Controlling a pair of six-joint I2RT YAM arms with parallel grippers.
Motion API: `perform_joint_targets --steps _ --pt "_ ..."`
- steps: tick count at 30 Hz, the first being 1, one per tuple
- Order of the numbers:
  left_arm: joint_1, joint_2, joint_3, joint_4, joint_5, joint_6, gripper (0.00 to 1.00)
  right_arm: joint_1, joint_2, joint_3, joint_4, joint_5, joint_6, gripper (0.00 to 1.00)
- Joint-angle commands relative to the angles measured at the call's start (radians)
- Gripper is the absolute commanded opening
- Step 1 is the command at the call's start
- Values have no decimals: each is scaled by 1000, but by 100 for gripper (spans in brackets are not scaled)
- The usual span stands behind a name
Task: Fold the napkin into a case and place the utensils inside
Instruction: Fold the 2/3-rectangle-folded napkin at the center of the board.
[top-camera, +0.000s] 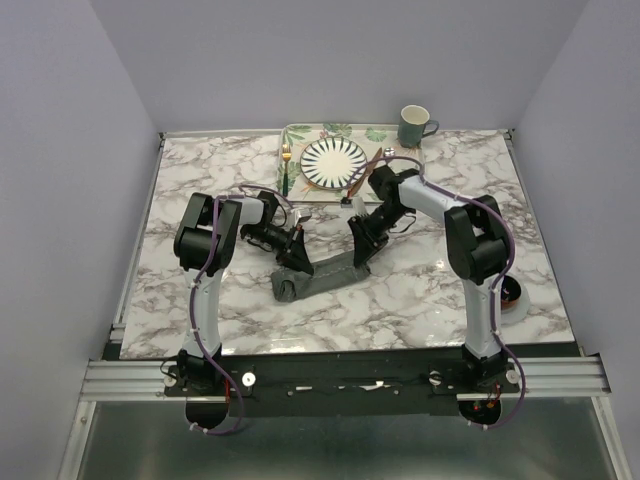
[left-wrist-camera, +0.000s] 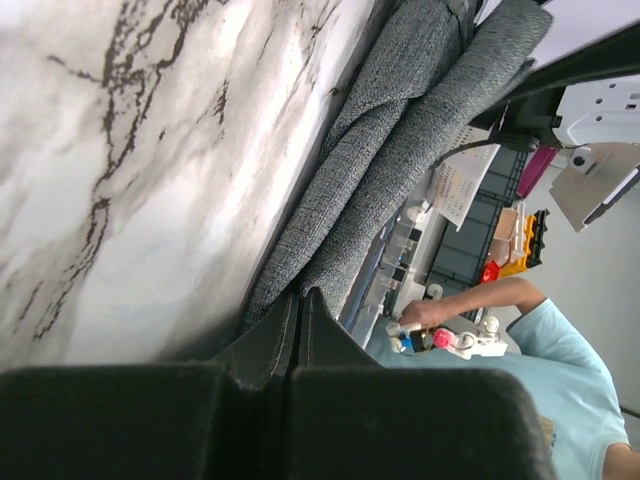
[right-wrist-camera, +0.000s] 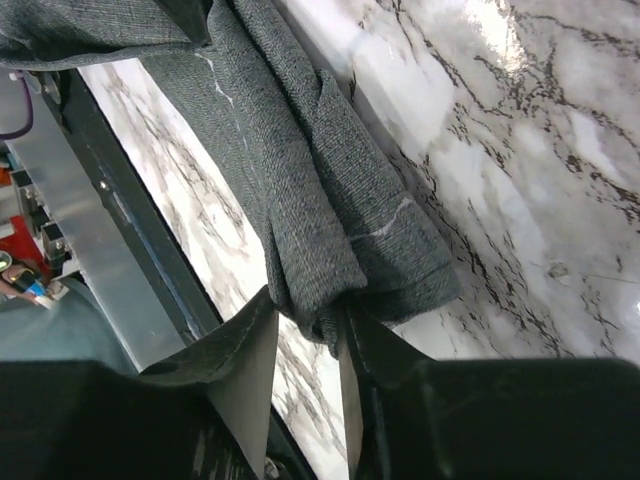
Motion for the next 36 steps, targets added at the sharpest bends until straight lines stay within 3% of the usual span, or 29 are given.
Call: perform_joint_targets --steps 1,3,5,10,13,18,21,27,36 --pt "2 28 -12 60 -60 3 0 15 -10 -47 38 66 6 24" --pt "4 15 -10 68 -60 3 0 15 12 -52 49 90 18 15" --pt "7 -17 -10 78 -60 8 7 15 26 -61 55 113 33 2" --pt "45 -109 26 95 -47 26 37 15 41 -93 78 123 73 1" --pt "103 -174 75 71 -66 57 46 16 49 -101 80 113 93 1" --pt "168 -330 112 -58 -153 206 50 15 53 -111 92 104 121 1" --pt "163 -460 34 -86 -198 275 54 13 49 -121 96 92 136 1" --pt "39 -727 -197 -72 -468 425 64 13 49 -124 102 86 150 1" --pt "-154 -850 -354 -28 -673 476 64 12 50 -116 98 84 141 1"
